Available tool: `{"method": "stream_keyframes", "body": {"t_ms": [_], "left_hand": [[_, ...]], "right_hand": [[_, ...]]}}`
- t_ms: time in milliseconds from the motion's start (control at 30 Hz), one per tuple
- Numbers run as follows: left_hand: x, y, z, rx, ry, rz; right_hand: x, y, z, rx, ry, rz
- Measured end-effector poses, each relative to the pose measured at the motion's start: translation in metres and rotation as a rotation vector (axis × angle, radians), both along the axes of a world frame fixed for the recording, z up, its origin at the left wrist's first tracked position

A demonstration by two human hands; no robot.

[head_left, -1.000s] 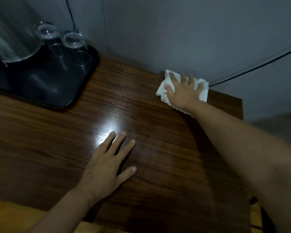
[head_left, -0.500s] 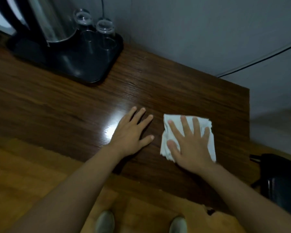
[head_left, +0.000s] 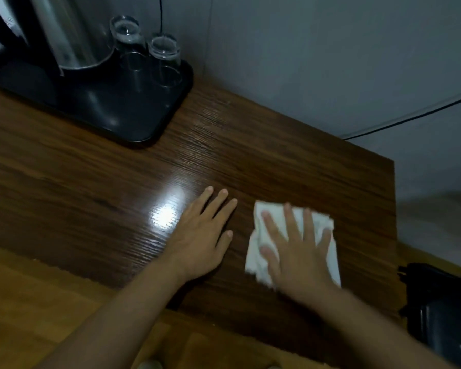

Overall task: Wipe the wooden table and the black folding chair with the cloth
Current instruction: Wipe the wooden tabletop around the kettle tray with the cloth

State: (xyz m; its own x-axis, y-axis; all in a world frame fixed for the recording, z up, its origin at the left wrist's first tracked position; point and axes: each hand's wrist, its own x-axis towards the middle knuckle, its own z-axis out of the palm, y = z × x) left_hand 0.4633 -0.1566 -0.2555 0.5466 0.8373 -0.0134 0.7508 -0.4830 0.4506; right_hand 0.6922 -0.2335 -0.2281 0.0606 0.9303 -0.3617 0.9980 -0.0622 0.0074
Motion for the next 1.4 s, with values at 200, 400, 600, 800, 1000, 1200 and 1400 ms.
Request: {"method": "stream_keyframes", "body": {"t_ms": [200, 400, 600, 800, 1000, 1200, 1400], "left_hand": [[0.002, 0.002, -0.002, 0.025, 0.003, 0.014], [0.002, 0.002, -0.003, 0.014, 0.034, 0.016], [0.000, 0.004, 0.003, -0.050, -0.059, 0.008], [-0.017, 0.012, 0.026, -0.336, -0.590, 0.284], [-0.070, 0.034, 0.021, 0.077, -0.212, 0.221], [-0.093, 0.044, -0.012, 0.231, -0.242, 0.101], [-0.097, 0.053, -0.011, 0.104, -0.413, 0.186]], "right_hand": [[0.036, 0.214, -0.012, 0.111, 0.032, -0.124], [0.031, 0.296, -0.012, 0.096, 0.033, -0.179], [0.035, 0.259, -0.007, 0.108, 0.089, -0.045], [0.008, 0.109, -0.003, 0.075, 0.110, 0.070], [-0.054, -0.055, 0.012, 0.067, 0.103, 0.265], [-0.084, -0.075, 0.010, 0.006, -0.029, 0.423], [-0.083, 0.064, 0.003, 0.061, 0.112, 0.193]]}}
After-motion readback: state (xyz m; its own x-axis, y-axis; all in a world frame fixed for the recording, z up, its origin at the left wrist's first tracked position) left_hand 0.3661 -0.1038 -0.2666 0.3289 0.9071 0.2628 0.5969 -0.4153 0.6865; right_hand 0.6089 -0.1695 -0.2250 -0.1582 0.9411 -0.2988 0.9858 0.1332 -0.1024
